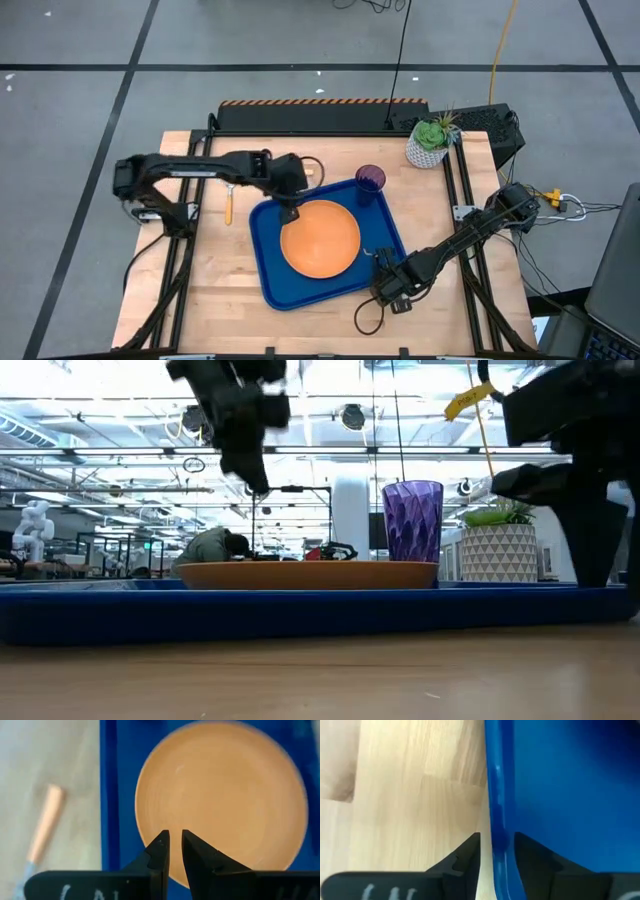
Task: Pick and place plate/cup/fork/spoon on tray
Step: Adjust the blue tray
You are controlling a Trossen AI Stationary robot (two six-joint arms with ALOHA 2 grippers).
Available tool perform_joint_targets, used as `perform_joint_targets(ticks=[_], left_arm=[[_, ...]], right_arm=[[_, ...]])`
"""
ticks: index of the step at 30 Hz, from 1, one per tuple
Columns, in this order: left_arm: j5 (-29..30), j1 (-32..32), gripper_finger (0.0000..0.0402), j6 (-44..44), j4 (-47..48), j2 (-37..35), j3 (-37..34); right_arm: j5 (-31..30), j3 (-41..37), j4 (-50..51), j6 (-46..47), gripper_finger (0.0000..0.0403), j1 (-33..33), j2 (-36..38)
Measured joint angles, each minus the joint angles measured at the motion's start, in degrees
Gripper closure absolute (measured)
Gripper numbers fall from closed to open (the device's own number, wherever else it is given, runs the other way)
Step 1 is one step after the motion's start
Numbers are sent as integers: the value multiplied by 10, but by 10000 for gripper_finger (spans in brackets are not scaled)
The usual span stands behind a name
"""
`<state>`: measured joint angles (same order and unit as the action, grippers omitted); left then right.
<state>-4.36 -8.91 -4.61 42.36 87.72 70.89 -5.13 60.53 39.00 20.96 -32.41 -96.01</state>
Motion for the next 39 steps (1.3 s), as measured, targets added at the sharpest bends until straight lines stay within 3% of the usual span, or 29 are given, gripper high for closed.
perform_joint_targets(ticks=[8,14,18,22,30,35,39], left_arm=[[109,104,350,-58,-25,-82,0],[171,208,350,-108,-29,-81,0],[243,283,350,-87,-108,-74,-20],[270,324,350,-73,-219,-86,-71],[271,333,350,-72,-417,-140,-240],[272,333,350,-76,-572,-202,-360],[288,329,350,-138,-586,-244,-431]], right_arm=[[18,0,29,99,274,-8,85],[22,-8,21,144,273,-28,126],[-2,-22,-12,165,273,-39,155],[-73,-24,-7,172,273,-61,195],[-217,-40,16,174,273,-91,268],[-249,-146,-30,195,273,-87,319],[-247,-243,-38,265,273,-74,378]])
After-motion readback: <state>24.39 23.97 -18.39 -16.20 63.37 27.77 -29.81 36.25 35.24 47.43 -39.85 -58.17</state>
